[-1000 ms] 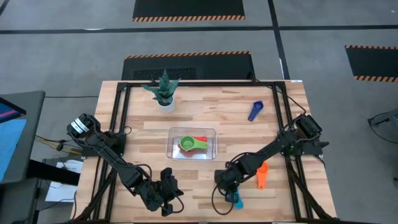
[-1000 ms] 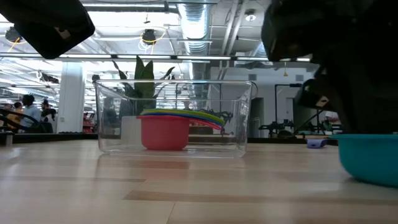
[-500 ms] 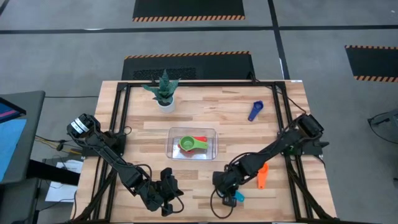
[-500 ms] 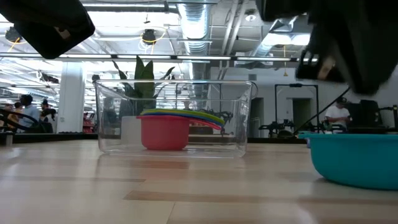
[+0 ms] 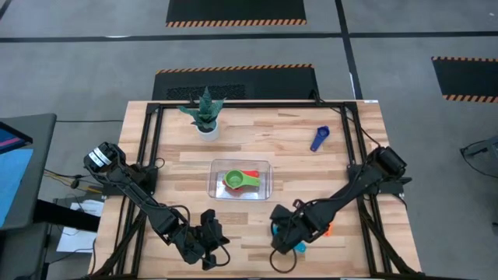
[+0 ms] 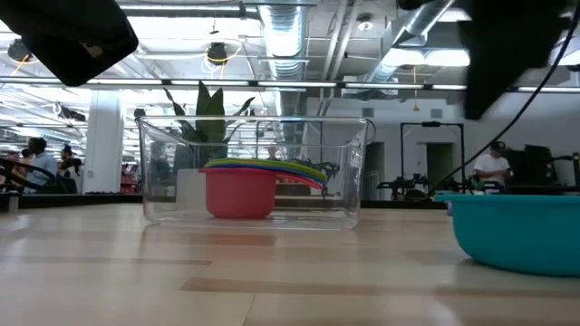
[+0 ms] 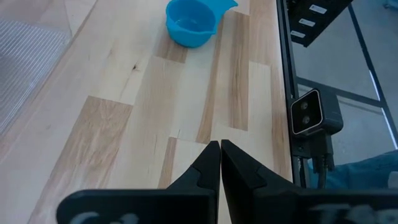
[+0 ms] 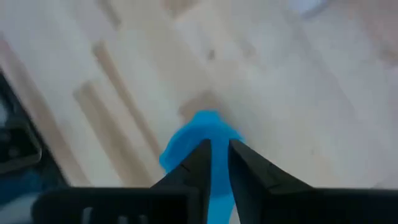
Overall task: Nest measuring cups in basket
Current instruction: Stack the light blue measuring cup into the green measuring cup
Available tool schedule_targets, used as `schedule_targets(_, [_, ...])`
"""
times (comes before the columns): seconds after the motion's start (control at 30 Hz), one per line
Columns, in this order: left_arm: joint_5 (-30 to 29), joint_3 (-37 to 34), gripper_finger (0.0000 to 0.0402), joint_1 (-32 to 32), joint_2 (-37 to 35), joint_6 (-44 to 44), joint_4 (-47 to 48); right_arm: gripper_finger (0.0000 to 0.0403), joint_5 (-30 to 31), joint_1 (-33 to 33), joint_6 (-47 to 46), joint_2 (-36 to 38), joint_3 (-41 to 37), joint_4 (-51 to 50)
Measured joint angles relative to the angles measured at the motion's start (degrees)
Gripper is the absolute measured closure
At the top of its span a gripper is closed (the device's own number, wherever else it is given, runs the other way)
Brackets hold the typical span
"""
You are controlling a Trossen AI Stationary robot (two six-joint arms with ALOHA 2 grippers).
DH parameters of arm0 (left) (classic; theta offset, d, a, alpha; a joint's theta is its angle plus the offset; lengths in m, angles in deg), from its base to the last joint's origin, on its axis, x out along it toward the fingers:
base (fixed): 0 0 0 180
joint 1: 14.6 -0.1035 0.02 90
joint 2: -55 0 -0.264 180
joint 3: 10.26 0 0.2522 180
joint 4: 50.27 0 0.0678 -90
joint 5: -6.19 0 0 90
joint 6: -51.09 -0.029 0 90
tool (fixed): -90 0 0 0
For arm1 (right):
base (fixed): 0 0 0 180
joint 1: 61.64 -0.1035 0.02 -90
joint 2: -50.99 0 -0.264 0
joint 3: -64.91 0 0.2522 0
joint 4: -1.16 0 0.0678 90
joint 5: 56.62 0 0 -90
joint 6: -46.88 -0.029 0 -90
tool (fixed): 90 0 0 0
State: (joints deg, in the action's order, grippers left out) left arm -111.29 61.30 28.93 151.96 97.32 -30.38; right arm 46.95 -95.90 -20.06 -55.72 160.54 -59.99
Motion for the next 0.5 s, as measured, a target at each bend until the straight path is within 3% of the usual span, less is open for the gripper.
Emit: schedule_targets(0.5, [0.05, 0.00, 0.0401, -0.02, 0.00, -0.10, 0.98, 0.0179, -1.80, 1.14, 1.54, -2.36, -0.07, -2.01])
